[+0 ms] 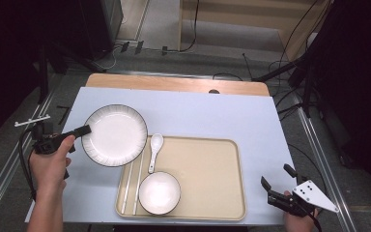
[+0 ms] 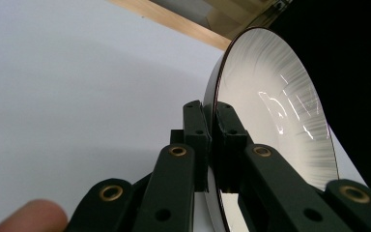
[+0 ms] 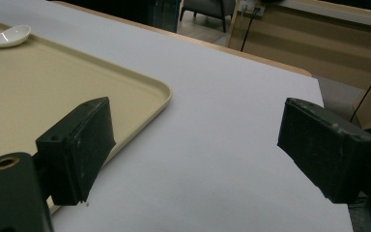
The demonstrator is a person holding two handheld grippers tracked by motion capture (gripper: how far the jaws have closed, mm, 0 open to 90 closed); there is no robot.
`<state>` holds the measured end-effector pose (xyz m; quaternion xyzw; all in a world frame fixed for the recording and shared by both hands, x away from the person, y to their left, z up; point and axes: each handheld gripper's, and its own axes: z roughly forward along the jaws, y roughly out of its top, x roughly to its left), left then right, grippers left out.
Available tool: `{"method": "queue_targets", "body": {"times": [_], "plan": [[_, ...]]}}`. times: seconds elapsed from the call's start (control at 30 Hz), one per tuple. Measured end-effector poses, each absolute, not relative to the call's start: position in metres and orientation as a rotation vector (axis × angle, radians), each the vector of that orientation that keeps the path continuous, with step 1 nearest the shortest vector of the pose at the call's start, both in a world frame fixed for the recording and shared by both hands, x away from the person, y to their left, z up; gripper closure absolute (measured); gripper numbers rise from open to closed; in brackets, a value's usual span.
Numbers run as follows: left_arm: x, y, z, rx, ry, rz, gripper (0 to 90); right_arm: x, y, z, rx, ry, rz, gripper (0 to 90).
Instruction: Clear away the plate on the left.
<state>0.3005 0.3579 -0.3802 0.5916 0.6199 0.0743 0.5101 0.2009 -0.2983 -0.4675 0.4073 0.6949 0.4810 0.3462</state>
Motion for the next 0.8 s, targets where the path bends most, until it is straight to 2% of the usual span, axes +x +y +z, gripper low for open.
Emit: {"method": "queue_targets", "body": {"times": [0.4,0.8], "plan": [[0.319,0.32,-0.373,1.496,1.439,0.139,86.5,0.199,-0.298,-0.466,1.046,1.802,1.248,13.0],[0.336,0.283,-0.383,1.539,1.395,0.055,86.4,0.201,-0.299,-0.468,1.064,1.797,1.244,13.0]]}}
